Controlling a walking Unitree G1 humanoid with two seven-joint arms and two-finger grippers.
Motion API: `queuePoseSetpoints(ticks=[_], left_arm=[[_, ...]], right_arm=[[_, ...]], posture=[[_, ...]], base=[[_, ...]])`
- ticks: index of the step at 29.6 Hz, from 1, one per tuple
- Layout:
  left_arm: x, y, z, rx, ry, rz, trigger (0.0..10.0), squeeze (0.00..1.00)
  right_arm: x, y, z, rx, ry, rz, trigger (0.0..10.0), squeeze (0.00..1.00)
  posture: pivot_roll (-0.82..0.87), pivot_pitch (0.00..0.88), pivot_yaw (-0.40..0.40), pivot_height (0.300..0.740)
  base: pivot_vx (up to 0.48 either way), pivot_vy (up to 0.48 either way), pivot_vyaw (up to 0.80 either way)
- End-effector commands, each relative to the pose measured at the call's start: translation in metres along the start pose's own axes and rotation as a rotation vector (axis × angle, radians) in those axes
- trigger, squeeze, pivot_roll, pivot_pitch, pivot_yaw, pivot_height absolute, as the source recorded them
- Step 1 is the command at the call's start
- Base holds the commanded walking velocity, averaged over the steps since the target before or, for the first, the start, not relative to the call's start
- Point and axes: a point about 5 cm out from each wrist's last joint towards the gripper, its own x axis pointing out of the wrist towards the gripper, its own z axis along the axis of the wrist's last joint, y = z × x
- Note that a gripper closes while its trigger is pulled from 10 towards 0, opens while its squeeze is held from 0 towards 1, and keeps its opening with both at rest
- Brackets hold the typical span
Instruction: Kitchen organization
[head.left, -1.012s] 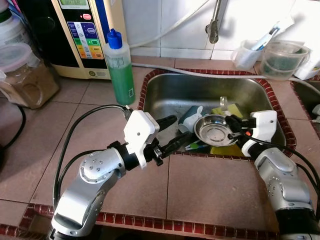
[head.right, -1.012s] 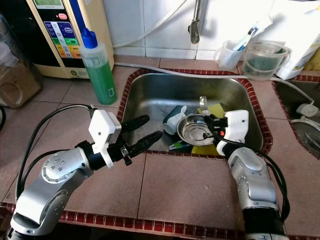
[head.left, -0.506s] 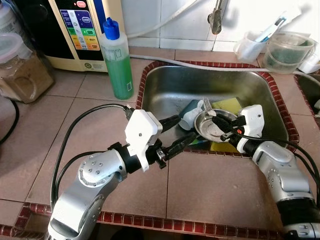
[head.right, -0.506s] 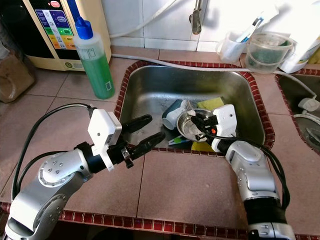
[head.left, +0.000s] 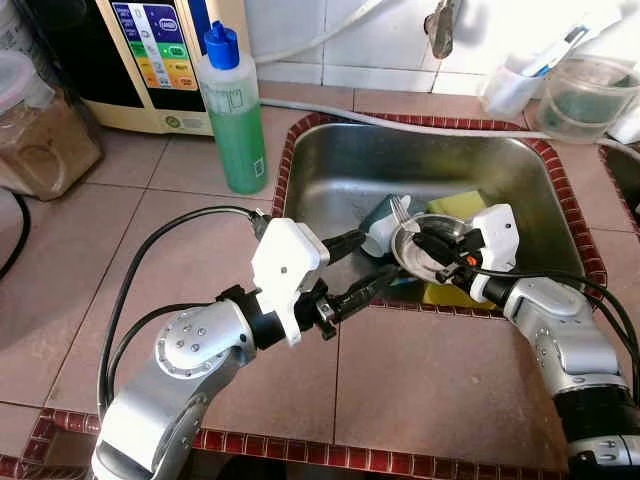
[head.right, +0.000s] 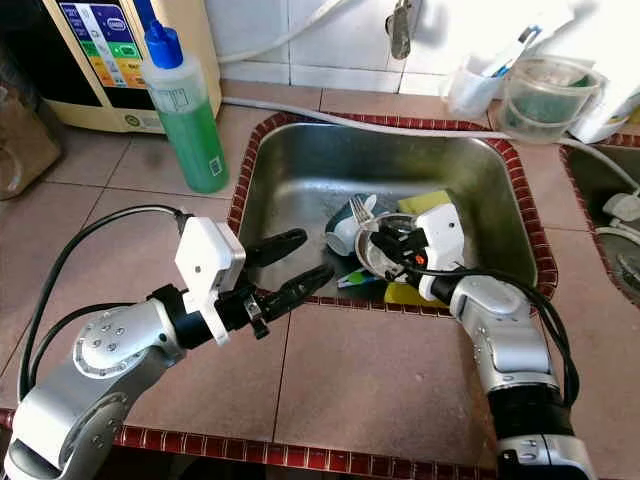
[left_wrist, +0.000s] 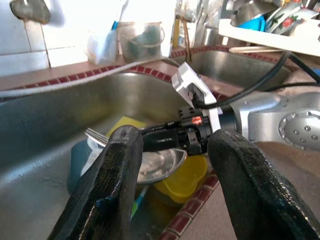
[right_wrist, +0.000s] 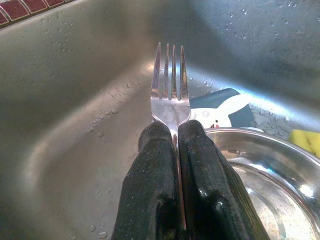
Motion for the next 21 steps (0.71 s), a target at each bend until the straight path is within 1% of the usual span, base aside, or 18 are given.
queuePoseSetpoints(ticks=[1,2,4,8,9,11,12,13,14,21], left_arm=[[-0.001,-0.006,-0.002,0.004,0.01,-0.028,10.0,0.0],[-0.002,-0.005,-0.005,0.001,0.021,-0.029,10.0,0.0],[-0.006,-0.007,-0.013,0.022,0.062,-0.04,10.0,0.0],[-0.007,-0.008,-0.017,0.006,0.073,-0.042,10.0,0.0],[-0.007,-0.007,-0.018,-0.001,0.078,-0.039,10.0,0.0],[-0.008,-0.007,-0.018,-0.004,0.08,-0.037,10.0,0.0],[-0.008,-0.007,-0.018,-0.004,0.08,-0.038,10.0,0.0],[-0.008,-0.007,-0.019,-0.002,0.081,-0.039,10.0,0.0],[-0.008,-0.007,-0.019,-0.001,0.081,-0.041,10.0,0.0],[-0.009,-0.007,-0.019,-0.002,0.081,-0.041,10.0,0.0]], right_arm=[[-0.004,0.004,-0.02,0.035,0.08,0.015,10.0,0.0],[-0.004,0.004,-0.02,0.033,0.08,0.014,10.0,0.0],[-0.004,0.004,-0.019,0.04,0.076,0.015,10.0,0.0],[-0.004,0.004,-0.019,0.036,0.077,0.014,10.0,0.0],[-0.004,0.004,-0.02,0.04,0.078,0.016,10.0,0.3],[-0.004,0.004,-0.02,0.045,0.078,0.017,10.0,0.3],[-0.005,0.004,-0.02,0.045,0.08,0.013,10.0,0.85],[-0.005,0.004,-0.02,0.047,0.08,0.015,10.0,0.98],[-0.005,0.004,-0.02,0.048,0.081,0.016,10.0,1.0],[-0.005,0.004,-0.021,0.049,0.083,0.019,10.0,1.0]], posture=[[-0.08,0.281,0.015,0.703],[-0.08,0.281,0.015,0.703],[-0.08,0.281,0.017,0.703],[-0.08,0.281,0.017,0.703],[-0.08,0.281,0.017,0.703],[-0.08,0.282,0.02,0.703],[-0.08,0.282,0.02,0.703],[-0.08,0.282,0.02,0.703],[-0.08,0.283,0.021,0.703],[-0.08,0.283,0.021,0.703]], base=[[0.0,0.0,0.0],[0.0,0.0,0.0],[0.0,0.0,0.0],[0.0,0.0,0.0],[0.0,0.0,0.0],[0.0,0.0,0.0],[0.0,0.0,0.0],[0.0,0.0,0.0],[0.0,0.0,0.0],[0.0,0.0,0.0]])
